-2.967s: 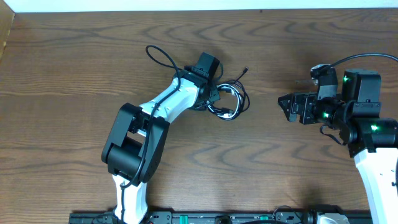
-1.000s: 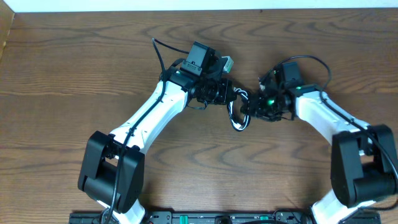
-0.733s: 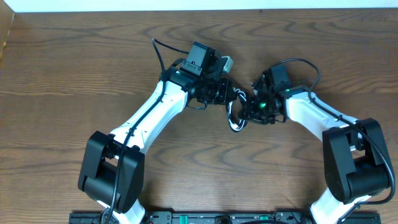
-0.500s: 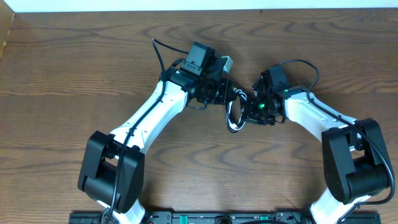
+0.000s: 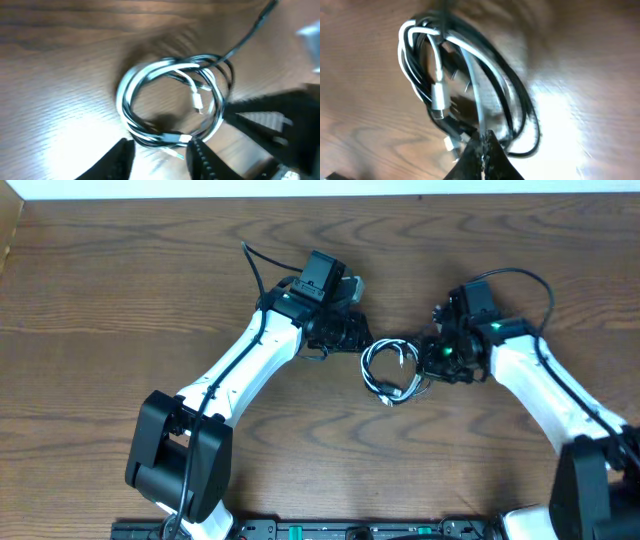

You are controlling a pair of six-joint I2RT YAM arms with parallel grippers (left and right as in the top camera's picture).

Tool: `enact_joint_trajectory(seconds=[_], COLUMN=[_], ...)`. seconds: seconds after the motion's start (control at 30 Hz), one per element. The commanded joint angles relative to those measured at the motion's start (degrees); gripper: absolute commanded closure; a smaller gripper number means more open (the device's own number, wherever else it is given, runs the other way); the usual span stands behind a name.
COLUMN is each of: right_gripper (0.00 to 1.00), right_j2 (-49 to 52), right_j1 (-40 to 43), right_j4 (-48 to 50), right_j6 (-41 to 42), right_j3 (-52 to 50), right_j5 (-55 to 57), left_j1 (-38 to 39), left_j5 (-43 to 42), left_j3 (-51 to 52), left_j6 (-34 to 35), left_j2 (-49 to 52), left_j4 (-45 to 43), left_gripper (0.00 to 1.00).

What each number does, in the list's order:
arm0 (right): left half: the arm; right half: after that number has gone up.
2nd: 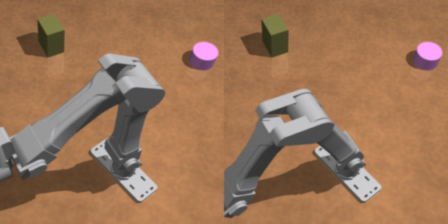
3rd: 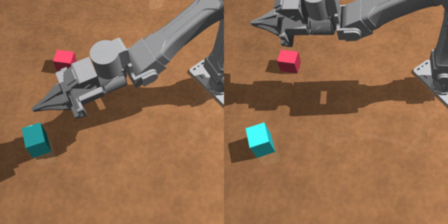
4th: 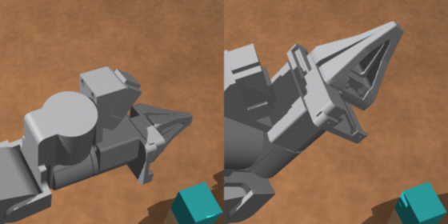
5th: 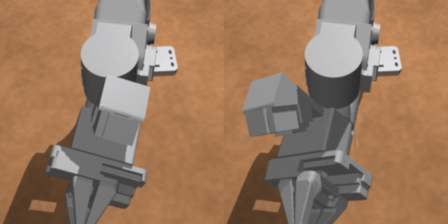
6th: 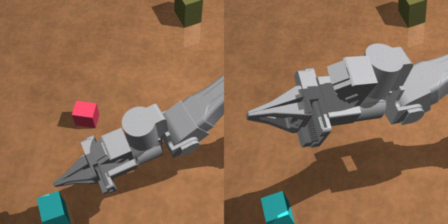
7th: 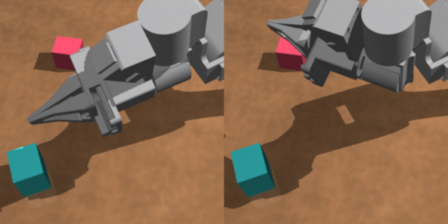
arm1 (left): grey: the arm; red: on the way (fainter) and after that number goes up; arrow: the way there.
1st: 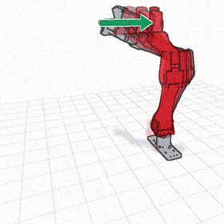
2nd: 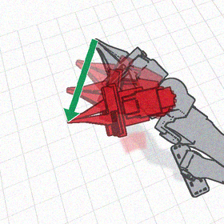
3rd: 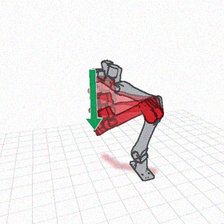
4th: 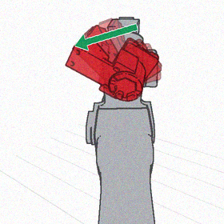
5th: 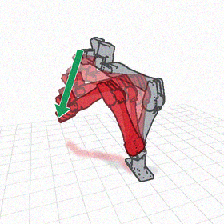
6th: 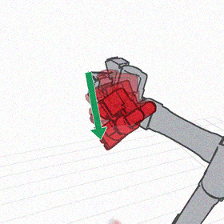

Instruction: Untangle cables

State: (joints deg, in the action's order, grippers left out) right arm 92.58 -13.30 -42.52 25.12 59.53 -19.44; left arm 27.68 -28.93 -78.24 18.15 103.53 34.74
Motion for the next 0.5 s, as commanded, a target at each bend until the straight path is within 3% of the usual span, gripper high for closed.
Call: enact_joint_trajectory(seconds=[0.0, 0.3, 0.47], right_gripper=[0.99, 0.98, 0.8], right_j2=[-1.2, -1.0, -1.0], right_j1=[0.1, 0.1, 0.1], right_j4=[-1.8, -1.9, -2.1], right_j6=[-1.5, -1.4, -1.5], right_j3=[0.7, 0.7, 0.7], right_j5=[4.3, 5.0, 6.5], left_j1=[0.1, 0.1, 0.1], left_j5=[2.7, 2.6, 2.6], left_j3=[1.0, 1.3, 1.3], left_j6=[0.1, 0.1, 4.3], left_j2=[0.2, 3.2, 7.2], left_j4=[0.3, -0.6, -2.5], left_gripper=[0.57, 0.49, 0.49])
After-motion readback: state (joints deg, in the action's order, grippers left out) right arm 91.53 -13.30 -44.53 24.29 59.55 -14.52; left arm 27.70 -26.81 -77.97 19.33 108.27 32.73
